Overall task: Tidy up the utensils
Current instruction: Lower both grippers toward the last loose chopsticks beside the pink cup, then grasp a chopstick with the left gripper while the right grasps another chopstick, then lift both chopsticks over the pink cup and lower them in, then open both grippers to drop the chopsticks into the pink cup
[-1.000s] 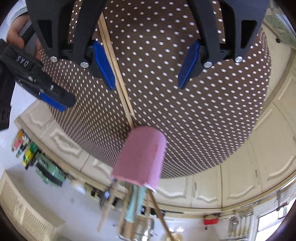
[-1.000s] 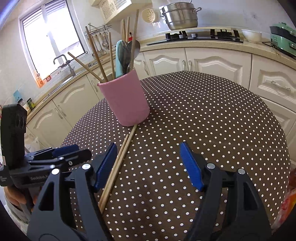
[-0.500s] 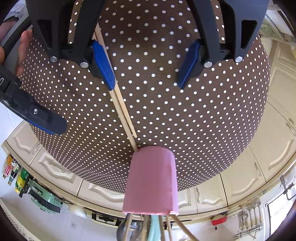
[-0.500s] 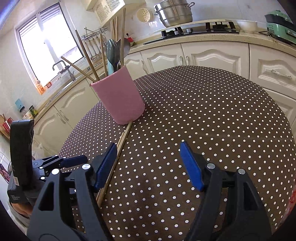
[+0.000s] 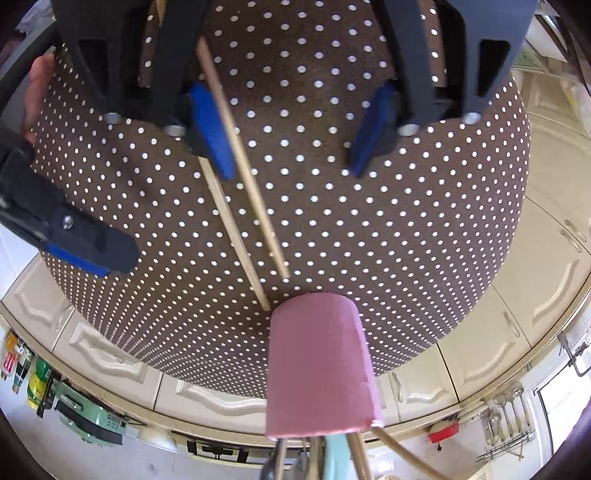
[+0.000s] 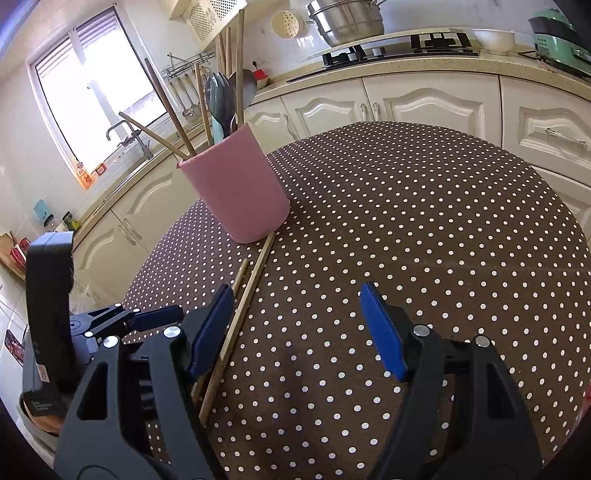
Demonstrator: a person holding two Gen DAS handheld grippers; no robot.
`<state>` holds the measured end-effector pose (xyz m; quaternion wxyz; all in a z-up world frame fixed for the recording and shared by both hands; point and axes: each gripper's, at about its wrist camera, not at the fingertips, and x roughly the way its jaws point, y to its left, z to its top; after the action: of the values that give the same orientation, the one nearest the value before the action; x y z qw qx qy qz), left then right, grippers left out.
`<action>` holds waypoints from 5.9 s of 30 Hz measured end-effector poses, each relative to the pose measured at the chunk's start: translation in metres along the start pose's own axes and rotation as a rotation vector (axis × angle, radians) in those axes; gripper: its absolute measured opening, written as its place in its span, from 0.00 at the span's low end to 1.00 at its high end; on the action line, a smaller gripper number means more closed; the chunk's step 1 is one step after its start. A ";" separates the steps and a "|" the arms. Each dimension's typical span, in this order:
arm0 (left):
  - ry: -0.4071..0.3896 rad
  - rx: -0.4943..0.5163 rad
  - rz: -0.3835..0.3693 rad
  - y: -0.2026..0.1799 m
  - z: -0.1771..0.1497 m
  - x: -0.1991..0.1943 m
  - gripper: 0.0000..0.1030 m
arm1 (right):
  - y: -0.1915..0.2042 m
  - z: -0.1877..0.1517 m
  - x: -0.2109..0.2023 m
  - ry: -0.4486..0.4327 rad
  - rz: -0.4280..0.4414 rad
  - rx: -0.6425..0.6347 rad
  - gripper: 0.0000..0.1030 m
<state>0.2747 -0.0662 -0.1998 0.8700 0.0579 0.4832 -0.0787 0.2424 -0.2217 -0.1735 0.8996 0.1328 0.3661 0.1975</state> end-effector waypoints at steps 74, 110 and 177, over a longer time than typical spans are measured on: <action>-0.605 -0.115 -0.324 0.052 0.008 -0.137 0.06 | -0.014 0.098 -0.100 -0.145 0.195 -0.155 0.05; -1.187 -0.254 -0.155 0.068 0.128 -0.102 0.06 | 0.058 0.179 -0.057 -0.673 0.193 -0.159 0.06; -0.878 -0.280 -0.132 0.125 0.041 -0.125 0.67 | 0.073 0.128 0.009 -0.445 0.076 -0.251 0.06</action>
<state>0.2677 0.0595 -0.0694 0.9848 -0.1299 0.0780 -0.0849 0.3205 -0.1647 -0.0619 0.9594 0.0738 0.1266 0.2409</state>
